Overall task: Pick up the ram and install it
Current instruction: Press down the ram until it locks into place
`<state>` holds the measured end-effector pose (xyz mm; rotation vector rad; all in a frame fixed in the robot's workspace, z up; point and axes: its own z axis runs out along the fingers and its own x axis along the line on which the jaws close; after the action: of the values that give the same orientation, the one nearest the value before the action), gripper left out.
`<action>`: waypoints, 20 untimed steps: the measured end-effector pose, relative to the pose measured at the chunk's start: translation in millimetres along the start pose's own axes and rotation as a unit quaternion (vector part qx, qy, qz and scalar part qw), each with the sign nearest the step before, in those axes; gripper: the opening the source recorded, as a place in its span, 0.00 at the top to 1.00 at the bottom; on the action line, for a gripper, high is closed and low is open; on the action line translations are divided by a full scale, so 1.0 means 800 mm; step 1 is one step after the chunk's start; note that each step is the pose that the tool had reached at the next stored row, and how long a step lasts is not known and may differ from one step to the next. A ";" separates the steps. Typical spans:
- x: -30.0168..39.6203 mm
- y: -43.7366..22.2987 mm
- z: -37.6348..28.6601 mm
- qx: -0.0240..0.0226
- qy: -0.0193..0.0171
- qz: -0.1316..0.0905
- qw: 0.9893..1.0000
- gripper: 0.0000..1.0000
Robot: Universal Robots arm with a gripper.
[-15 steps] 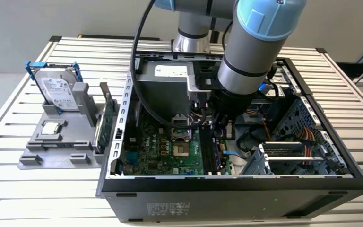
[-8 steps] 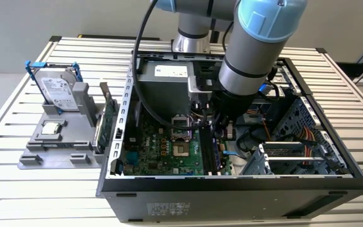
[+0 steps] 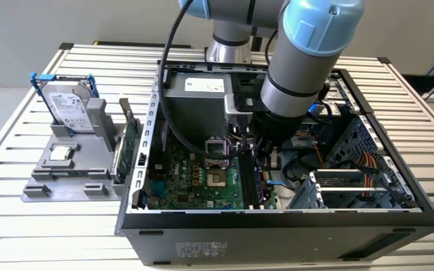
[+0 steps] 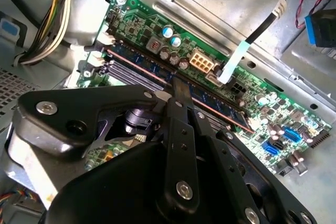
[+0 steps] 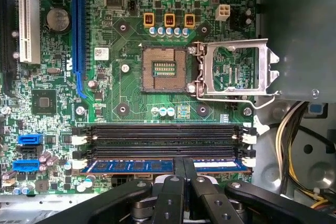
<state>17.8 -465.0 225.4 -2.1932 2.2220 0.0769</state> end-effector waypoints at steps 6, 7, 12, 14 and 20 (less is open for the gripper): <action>0.0000 0.0000 0.0006 0.000 0.000 0.000 1.000 1.00; 0.0000 0.0000 0.0013 0.000 0.000 0.000 1.000 1.00; 0.0003 -0.0001 0.0047 0.000 0.000 0.000 1.000 1.00; 0.0003 -0.0001 0.0063 0.000 0.000 0.000 1.000 1.00; 0.0004 -0.0002 0.0079 0.000 0.000 0.000 1.000 1.00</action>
<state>17.8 -465.0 219.0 -2.1931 2.2219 0.0769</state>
